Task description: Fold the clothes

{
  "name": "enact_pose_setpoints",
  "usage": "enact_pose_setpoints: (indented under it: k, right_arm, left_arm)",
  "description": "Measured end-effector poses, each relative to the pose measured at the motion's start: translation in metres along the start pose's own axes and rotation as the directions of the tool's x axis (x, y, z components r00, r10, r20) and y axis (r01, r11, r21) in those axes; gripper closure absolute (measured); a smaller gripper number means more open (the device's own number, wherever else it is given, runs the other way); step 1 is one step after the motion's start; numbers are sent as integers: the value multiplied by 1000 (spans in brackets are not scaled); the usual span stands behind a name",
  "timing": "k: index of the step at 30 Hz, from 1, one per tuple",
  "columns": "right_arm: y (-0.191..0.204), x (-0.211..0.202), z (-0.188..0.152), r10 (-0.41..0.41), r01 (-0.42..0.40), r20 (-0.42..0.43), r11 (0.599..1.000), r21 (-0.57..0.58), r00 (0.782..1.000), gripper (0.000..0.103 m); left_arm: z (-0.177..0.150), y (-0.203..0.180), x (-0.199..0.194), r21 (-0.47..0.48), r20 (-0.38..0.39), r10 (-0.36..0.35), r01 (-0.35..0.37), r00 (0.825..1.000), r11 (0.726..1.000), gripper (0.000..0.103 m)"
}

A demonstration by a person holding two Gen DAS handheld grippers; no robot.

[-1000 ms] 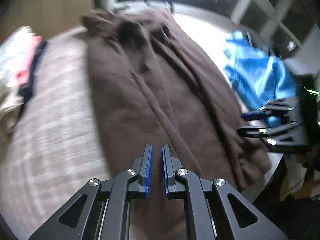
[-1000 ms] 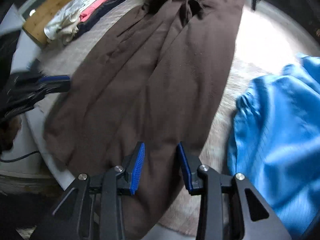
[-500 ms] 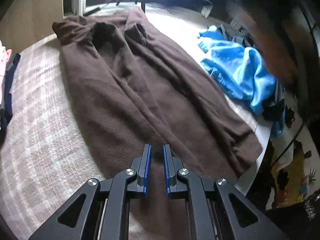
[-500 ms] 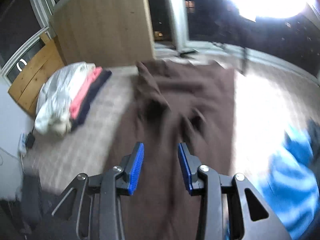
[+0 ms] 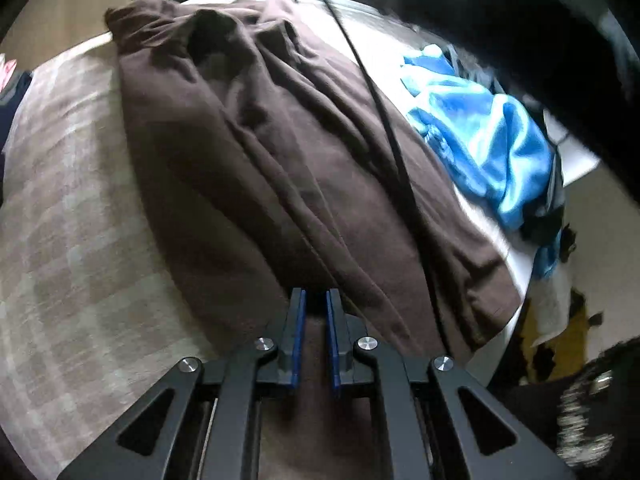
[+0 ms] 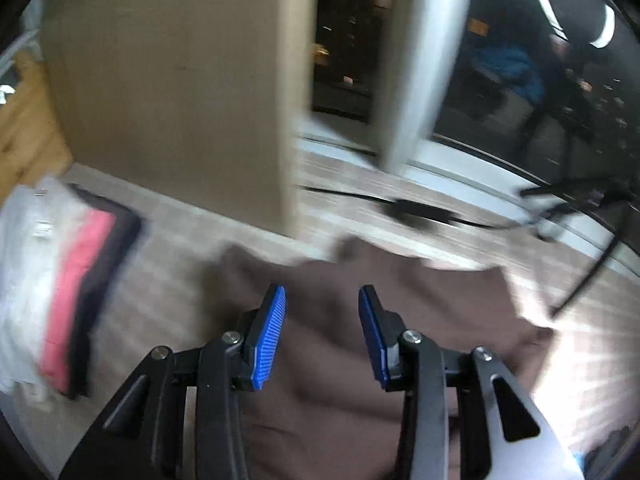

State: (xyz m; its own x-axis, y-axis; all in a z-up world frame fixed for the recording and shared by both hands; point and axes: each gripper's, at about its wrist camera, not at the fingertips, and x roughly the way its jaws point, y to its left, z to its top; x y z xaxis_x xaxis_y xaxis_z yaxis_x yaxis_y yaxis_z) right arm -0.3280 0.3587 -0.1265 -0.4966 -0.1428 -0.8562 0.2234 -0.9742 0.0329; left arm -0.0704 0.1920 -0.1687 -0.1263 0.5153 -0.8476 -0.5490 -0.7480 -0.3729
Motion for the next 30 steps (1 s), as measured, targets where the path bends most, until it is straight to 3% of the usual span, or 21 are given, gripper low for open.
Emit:
enact_pose_setpoints:
  k: [3,6,8,10,12,16,19,23,25,28,30]
  right_arm:
    - [-16,13,15,-47,47,-6,999,3,999,65]
    - [-55,5,6,-112,112,2,993,32,994,64]
    - [-79,4,7,-106,106,-1,993,55,994,64]
    - [-103,3,8,-100,100,-4,992,78,995,64]
    - [-116,7,15,-87,86,1,993,76,996,64]
    - [-124,29,33,-63,63,2,997,40,998,64]
    - [-123,55,39,-65,65,-28,998,8,997,64]
    - [-122,88,44,-54,53,-74,998,-18,996,64]
    - [-121,98,44,-24,22,-94,999,-24,995,64]
    - [-118,101,42,-2,-1,-81,999,-36,997,64]
    - [-115,100,39,8,-11,-64,999,-44,998,66]
  left_arm:
    - [34,19,-34,15,80,50,-51,996,999,92]
    - [100,45,-52,64,165,193,-205,967,977,90]
    - [149,59,-53,98,203,258,-281,945,955,83]
    - [199,69,-43,145,213,313,-346,926,927,82]
    - [247,79,-26,179,213,303,-342,929,922,80]
    - [308,114,10,120,163,312,-333,936,935,80]
    - [322,128,31,135,116,350,-364,930,922,78]
    - [334,144,47,98,62,322,-326,945,940,67]
    - [336,145,57,103,37,317,-319,948,942,67]
    - [338,145,70,115,5,329,-327,944,938,68]
    - [338,145,78,113,-5,360,-357,933,927,80]
